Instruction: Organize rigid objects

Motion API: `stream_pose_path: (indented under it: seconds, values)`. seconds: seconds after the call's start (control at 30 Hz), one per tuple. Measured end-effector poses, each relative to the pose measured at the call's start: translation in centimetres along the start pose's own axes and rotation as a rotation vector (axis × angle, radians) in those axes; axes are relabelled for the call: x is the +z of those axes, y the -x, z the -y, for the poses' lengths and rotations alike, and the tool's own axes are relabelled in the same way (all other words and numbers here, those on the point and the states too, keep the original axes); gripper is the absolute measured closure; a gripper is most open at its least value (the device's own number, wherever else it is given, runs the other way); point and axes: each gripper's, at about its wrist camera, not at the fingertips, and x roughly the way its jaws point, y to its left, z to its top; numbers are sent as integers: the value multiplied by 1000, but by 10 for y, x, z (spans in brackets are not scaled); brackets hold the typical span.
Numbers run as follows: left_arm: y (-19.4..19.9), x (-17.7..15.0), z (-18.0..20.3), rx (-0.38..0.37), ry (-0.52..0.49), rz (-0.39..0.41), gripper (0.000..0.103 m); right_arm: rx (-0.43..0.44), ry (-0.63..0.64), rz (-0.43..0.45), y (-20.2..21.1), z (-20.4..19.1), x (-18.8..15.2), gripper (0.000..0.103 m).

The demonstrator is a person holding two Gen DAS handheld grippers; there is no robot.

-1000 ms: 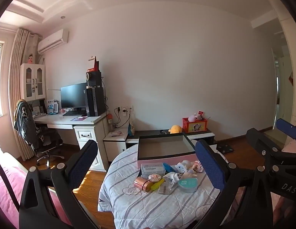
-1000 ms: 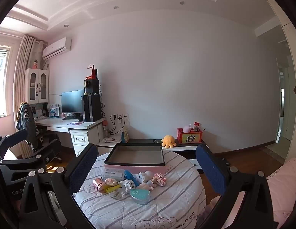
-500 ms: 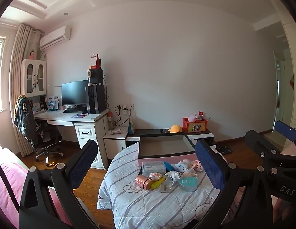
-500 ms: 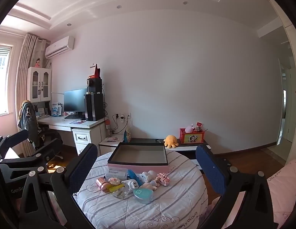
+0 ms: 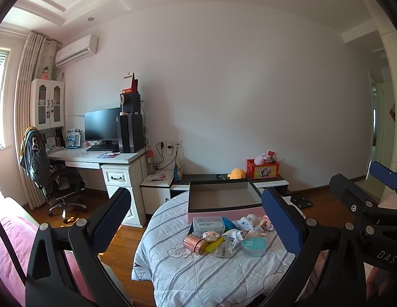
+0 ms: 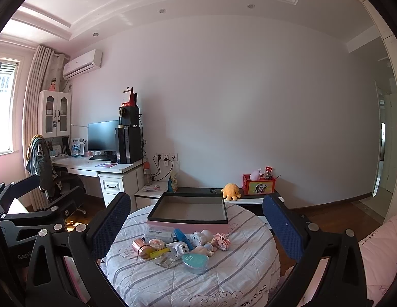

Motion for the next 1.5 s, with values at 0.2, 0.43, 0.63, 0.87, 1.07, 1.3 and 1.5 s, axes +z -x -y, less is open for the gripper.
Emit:
stream_pose_path:
  seconds: [0.2,0.43,0.63,0.87,1.07,1.3,1.5]
  values:
    - [0,1,0,1,-1,-1,0,1,1,0,-2,0,-1,0]
    - [1,0,-1,0,0,0,0,1,0,1,-1,0,-1,0]
    - [1,0,-1,0,-1,0,0,0,1,1,-1,0,-1,0]
    - [3,0,-2,3,1,3,0,3,-1,0,-1,0,-1,0]
    - [3,0,-2,4,-1,3,0,3,-2,-1,-1,0,-1,0]
    - [3,1,-3,2,-1,3,0,4,0,0,1,0,-1,0]
    - [3,1,-3,2,-1,3,0,3,1,0,1,-1,-1,0]
